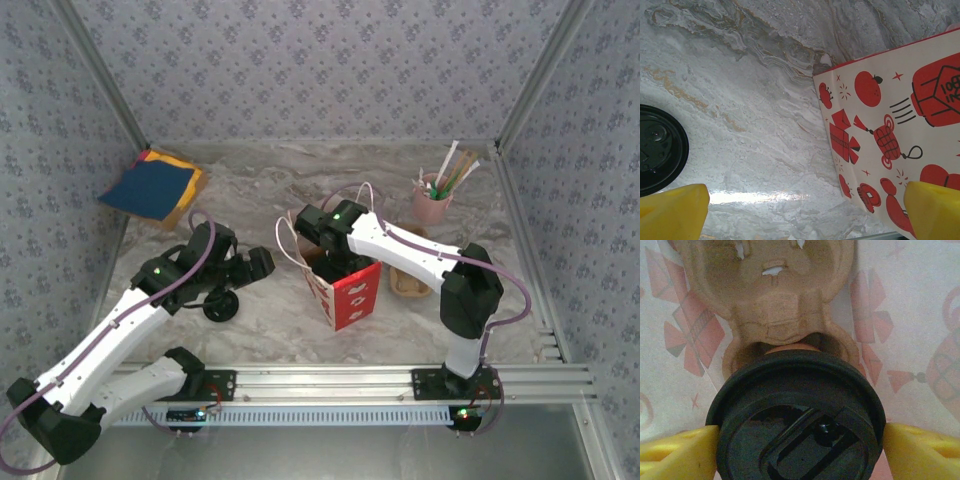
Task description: Pack the takeout coffee
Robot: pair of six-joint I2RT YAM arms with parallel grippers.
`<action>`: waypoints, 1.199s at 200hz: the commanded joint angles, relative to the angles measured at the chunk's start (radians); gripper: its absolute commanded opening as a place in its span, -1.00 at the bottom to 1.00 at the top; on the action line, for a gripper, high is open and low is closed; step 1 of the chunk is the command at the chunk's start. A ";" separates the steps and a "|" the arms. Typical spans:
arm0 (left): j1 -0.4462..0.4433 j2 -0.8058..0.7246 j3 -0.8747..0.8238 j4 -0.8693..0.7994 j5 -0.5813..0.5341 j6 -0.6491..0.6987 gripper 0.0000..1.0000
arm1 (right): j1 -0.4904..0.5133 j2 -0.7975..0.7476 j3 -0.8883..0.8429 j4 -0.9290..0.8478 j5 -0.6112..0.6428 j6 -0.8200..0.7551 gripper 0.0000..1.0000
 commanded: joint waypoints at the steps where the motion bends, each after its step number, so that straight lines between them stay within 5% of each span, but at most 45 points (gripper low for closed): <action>1: 0.008 -0.006 0.005 0.013 0.006 -0.005 0.99 | 0.008 -0.029 0.017 -0.040 0.020 0.024 0.71; 240: 0.008 -0.006 -0.001 0.010 0.003 0.000 0.99 | 0.014 -0.043 0.019 -0.046 0.023 0.026 0.70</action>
